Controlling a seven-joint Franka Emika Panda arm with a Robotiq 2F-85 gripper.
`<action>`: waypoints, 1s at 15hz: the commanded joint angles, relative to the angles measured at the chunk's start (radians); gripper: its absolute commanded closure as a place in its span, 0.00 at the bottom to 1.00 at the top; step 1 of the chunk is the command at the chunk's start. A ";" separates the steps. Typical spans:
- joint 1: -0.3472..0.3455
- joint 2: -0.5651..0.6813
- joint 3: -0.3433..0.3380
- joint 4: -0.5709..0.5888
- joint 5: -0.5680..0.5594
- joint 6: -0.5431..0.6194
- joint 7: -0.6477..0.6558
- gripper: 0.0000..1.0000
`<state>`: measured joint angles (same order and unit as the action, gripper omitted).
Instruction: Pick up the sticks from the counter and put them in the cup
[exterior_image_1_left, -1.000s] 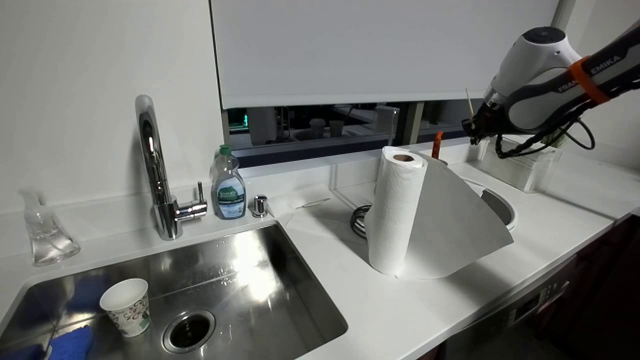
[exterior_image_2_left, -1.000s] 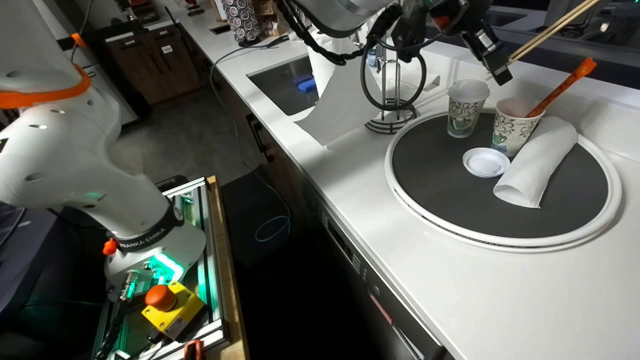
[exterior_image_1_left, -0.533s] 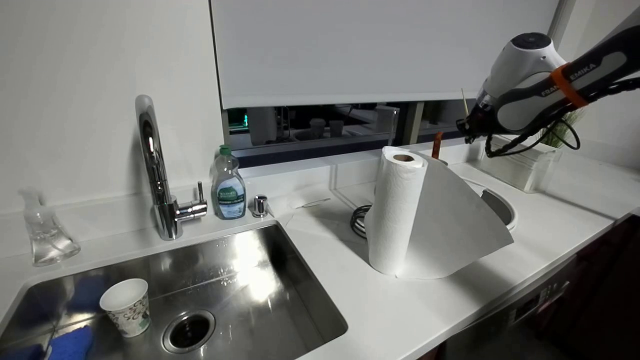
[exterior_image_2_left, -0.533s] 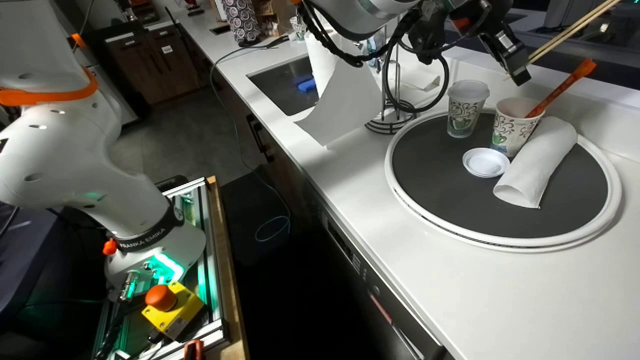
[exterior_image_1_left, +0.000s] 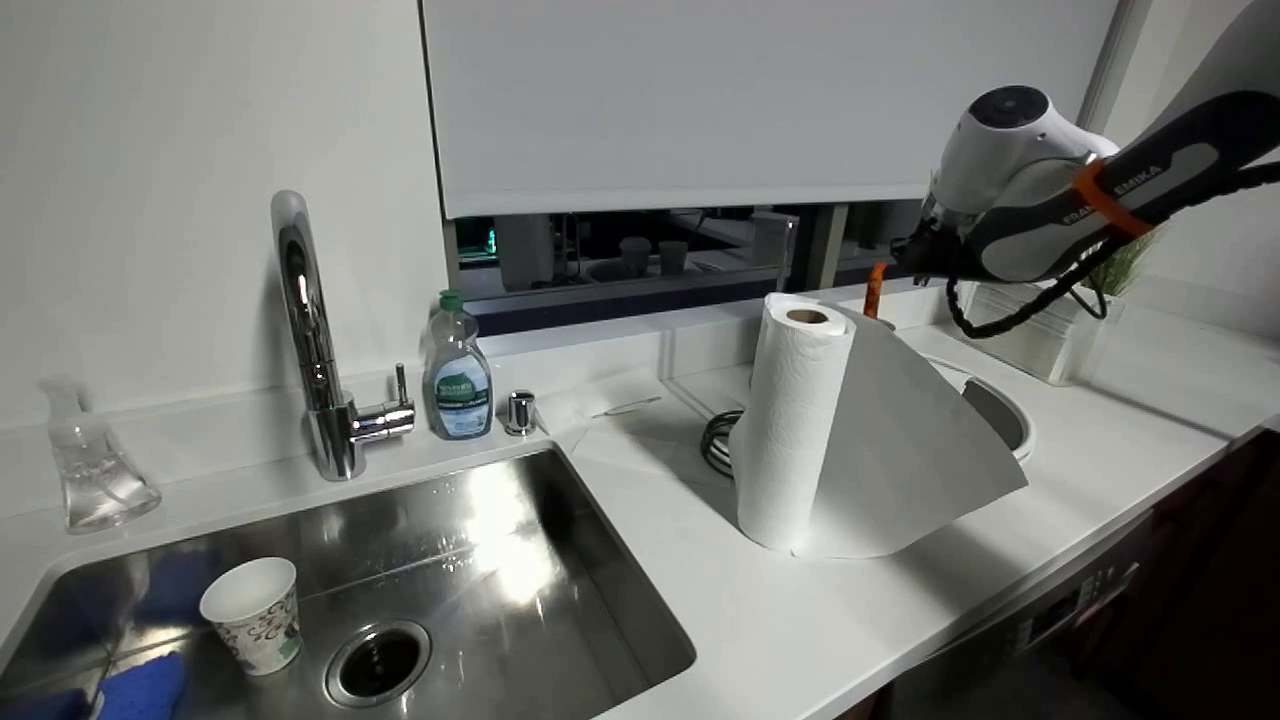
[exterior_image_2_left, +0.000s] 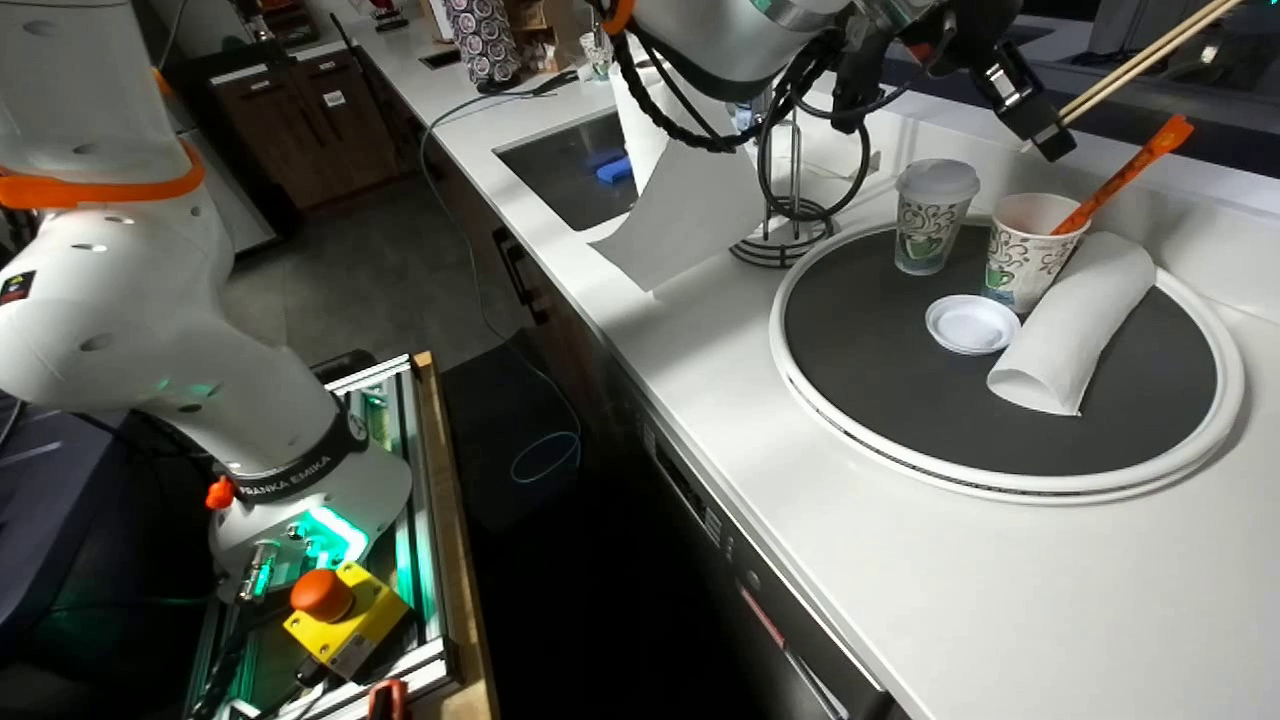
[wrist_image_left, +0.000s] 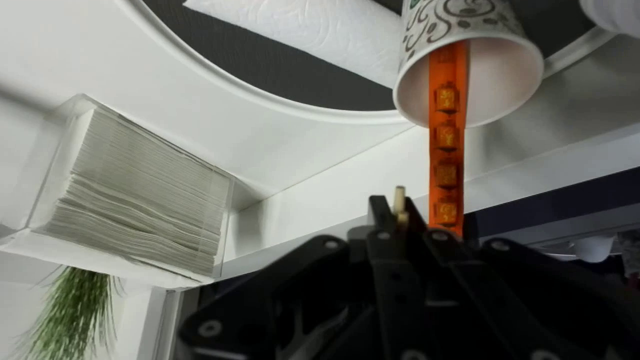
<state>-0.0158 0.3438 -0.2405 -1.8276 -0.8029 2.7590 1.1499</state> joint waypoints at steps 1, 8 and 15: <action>0.041 0.084 -0.044 0.061 -0.047 -0.020 0.155 0.98; 0.115 0.183 -0.112 0.193 -0.137 -0.078 0.220 0.98; 0.115 0.181 -0.052 0.202 -0.129 -0.152 0.182 0.93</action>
<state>0.1220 0.5283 -0.3196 -1.6282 -0.9178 2.6159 1.3282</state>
